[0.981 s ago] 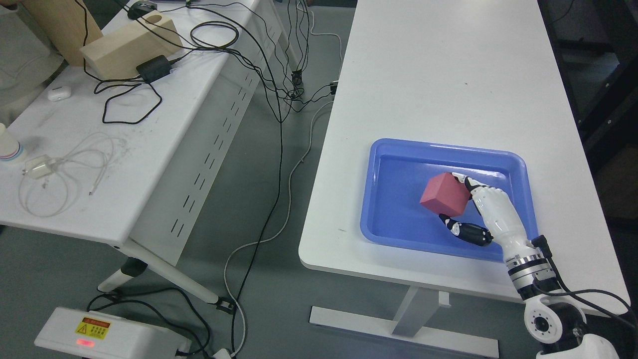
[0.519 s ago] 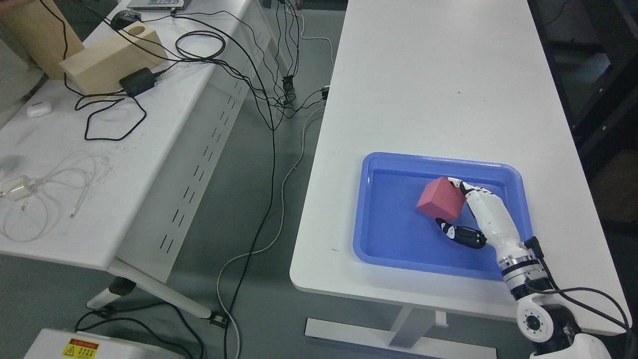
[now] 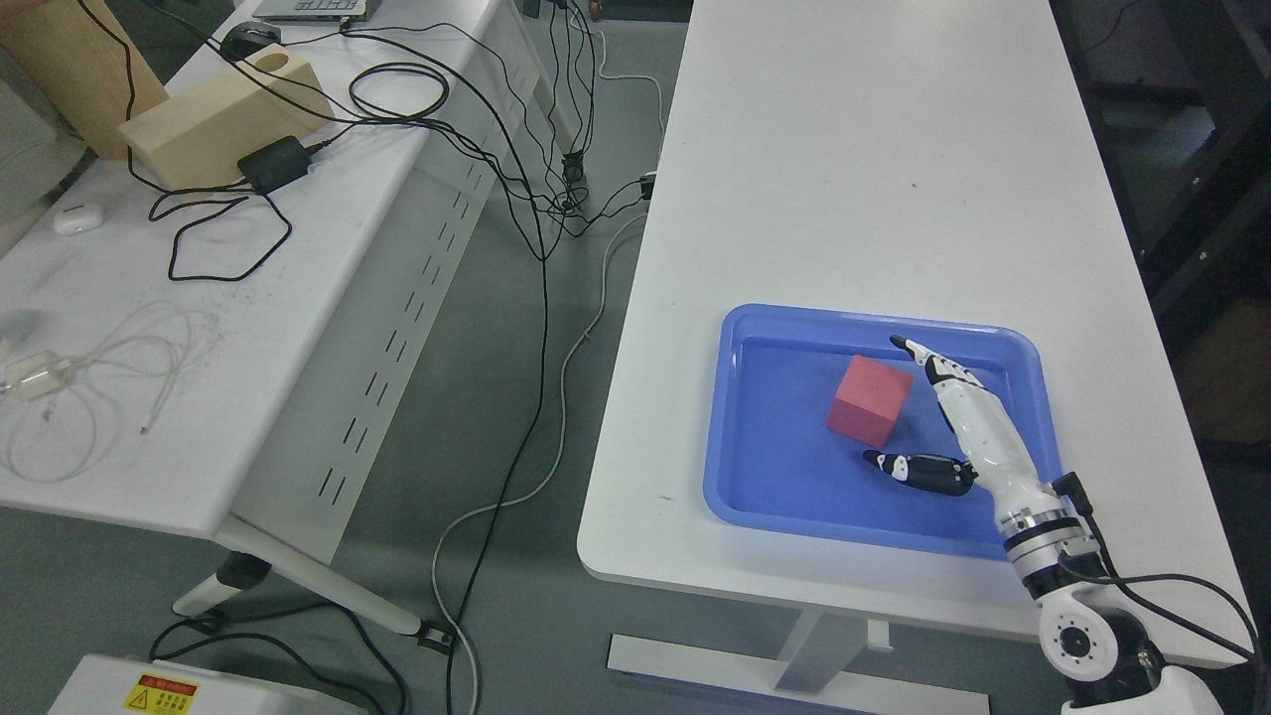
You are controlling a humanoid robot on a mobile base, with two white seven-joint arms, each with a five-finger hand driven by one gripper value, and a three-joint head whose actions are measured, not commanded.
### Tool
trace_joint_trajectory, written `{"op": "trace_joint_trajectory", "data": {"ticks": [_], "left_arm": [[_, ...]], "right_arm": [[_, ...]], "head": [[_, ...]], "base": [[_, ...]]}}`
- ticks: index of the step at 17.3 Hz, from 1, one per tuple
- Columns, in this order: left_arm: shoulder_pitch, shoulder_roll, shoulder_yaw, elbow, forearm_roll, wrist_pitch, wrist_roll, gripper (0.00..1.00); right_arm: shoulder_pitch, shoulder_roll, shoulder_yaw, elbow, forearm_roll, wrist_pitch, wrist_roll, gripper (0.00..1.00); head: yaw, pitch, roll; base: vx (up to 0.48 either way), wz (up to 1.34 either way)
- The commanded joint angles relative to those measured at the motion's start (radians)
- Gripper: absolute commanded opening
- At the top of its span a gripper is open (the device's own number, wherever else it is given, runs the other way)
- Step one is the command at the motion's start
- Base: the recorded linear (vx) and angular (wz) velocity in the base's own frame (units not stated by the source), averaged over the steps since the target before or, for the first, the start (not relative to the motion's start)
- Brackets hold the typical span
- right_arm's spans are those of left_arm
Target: Pick pink block from left shelf to tray
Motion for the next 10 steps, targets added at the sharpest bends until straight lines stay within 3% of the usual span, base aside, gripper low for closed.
{"op": "trace_joint_trajectory", "data": {"ticks": [1, 5, 10], "left_arm": [[-0.032, 0.017, 0.0, -0.017, 0.0, -0.001, 0.001, 1.0], [-0.032, 0.017, 0.0, -0.017, 0.0, -0.001, 0.001, 1.0], [-0.032, 0.017, 0.0, -0.017, 0.0, -0.001, 0.001, 1.0]], "right_arm": [[-0.011, -0.048, -0.044, 0.001, -0.317, -0.016, 0.14, 0.98], [-0.017, -0.049, -0.092, 0.001, -0.568, 0.05, 0.246, 0.98], [-0.017, -0.049, -0.13, -0.003, -0.582, 0.052, 0.237, 0.99]], "head": [[0.0, 0.0, 0.0], [0.0, 0.0, 0.0], [0.0, 0.0, 0.0]], "base": [[0.0, 0.0], [0.0, 0.0], [-0.009, 0.0]]}}
